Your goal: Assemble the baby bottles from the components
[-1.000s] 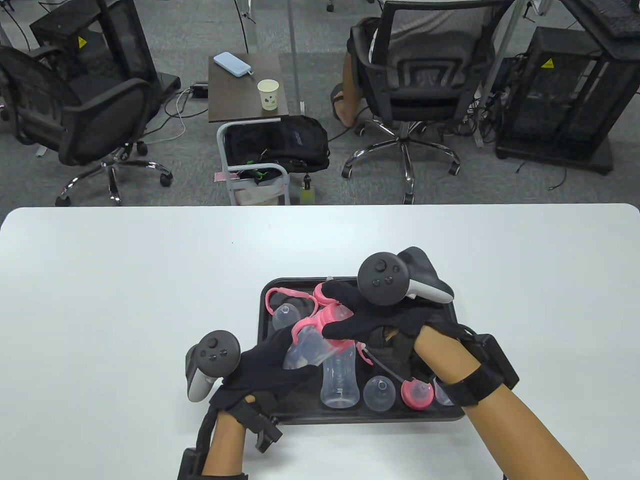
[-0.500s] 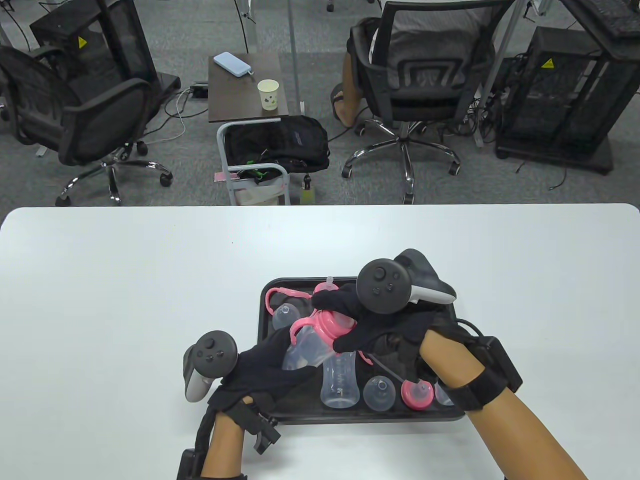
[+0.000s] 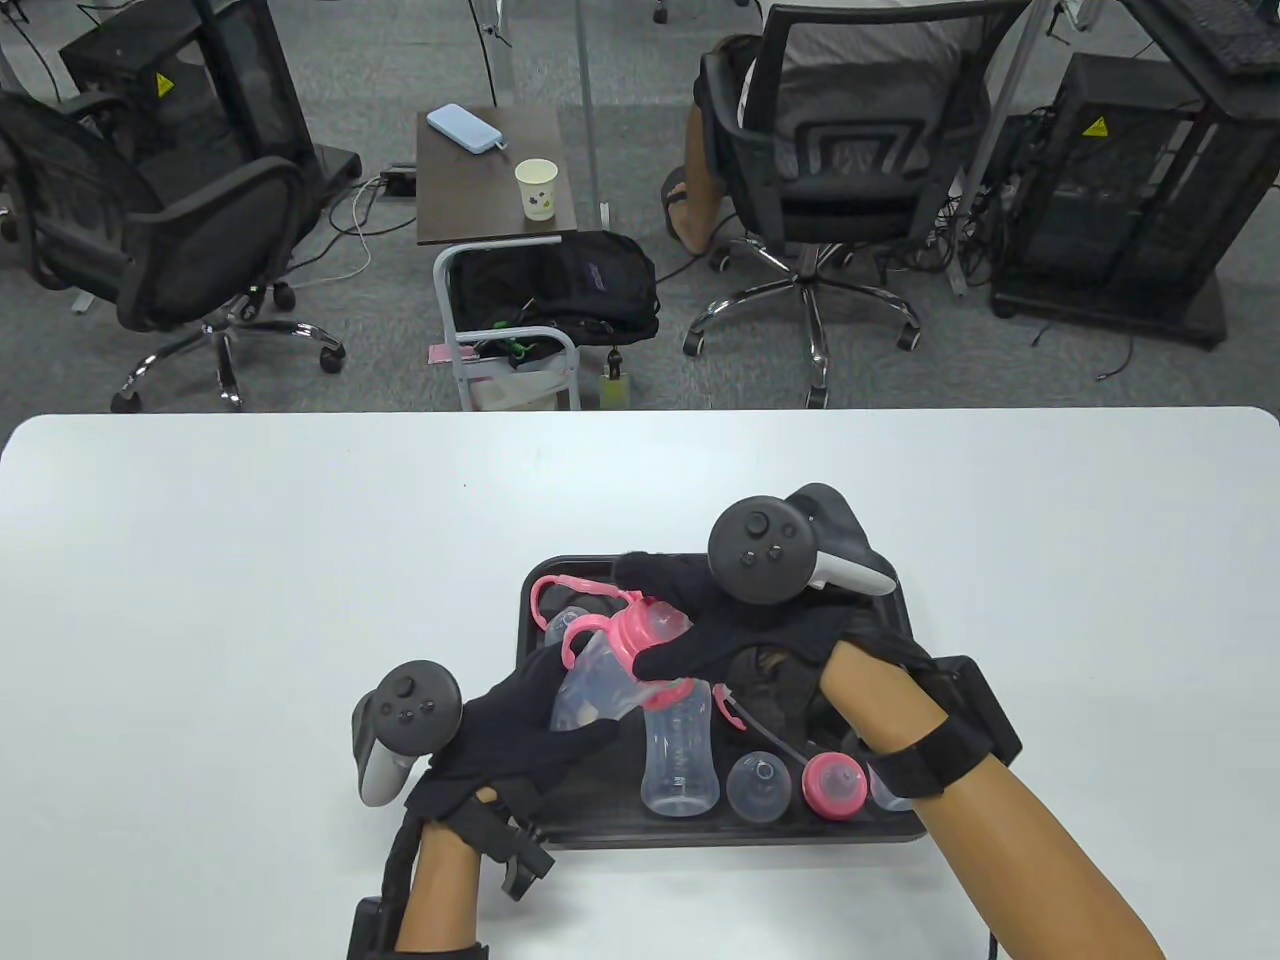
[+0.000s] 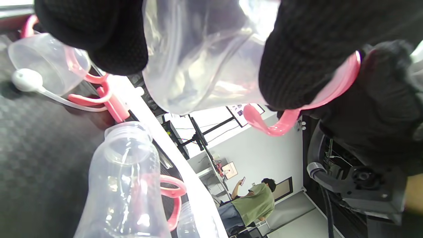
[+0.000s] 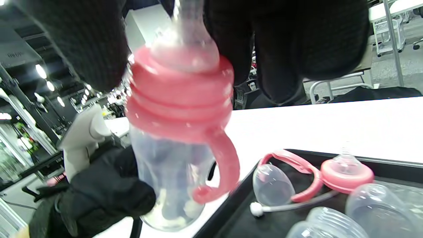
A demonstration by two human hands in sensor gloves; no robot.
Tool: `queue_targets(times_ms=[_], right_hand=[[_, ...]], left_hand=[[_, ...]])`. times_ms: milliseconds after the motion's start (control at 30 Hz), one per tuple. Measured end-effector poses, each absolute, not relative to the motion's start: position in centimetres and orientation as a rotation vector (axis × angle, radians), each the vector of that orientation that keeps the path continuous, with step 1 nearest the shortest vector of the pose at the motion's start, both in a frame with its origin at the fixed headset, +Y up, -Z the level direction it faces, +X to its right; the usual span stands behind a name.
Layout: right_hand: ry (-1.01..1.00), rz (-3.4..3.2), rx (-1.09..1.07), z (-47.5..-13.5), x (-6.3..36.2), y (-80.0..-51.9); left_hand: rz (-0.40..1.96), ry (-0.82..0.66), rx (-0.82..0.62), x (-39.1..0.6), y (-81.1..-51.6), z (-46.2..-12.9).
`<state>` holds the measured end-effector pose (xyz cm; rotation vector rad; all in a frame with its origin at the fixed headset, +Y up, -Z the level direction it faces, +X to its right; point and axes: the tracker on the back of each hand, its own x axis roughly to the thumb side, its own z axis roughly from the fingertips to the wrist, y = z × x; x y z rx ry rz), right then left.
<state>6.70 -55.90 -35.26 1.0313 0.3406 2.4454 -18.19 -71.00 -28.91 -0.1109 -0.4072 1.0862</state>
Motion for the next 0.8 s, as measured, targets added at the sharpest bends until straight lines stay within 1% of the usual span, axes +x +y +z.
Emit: queue_targets(times_ms=[100,200,267,333,467,533,567,600,700,800], right_hand=[[0.286,2.388,0.994,-36.1,7.2,-54.9],[0.180,2.417,0.979,-37.4,8.4,-54.0],[0.165,2.458,0.951,-38.4,9.2,-54.1],[0.200,2.530,0.917,-39.6,9.7,-55.0],[0.313,2.695,0.911,-41.4,9.3,-57.9],[0.431,2.794,0.914,-42.4,8.4,-60.2],[0.463,2.822,0.931,-42.6,8.0,-61.0],[0.499,2.886,0.976,-43.1,7.2,-62.5],[0.602,2.977,1.025,-43.7,5.8,-65.0],[0.667,3.019,1.059,-44.1,4.8,-66.8]], left_hand=[[1.067,-0.363,-0.106,-19.0,-71.3,-29.1],[1.089,-0.308,-0.093,-20.4,-71.6,-29.2],[1.122,-0.272,-0.080,-21.4,-71.7,-29.2],[1.154,-0.249,-0.062,-22.3,-71.7,-29.2],[1.168,-0.223,-0.041,-23.3,-71.7,-29.2],[1.166,-0.210,-0.033,-23.7,-71.7,-29.1],[1.166,-0.206,-0.032,-23.8,-71.7,-29.1],[1.164,-0.200,-0.033,-23.9,-71.7,-29.1],[1.147,-0.192,-0.030,-24.1,-71.7,-29.1],[1.130,-0.190,-0.035,-24.2,-71.6,-29.1]])
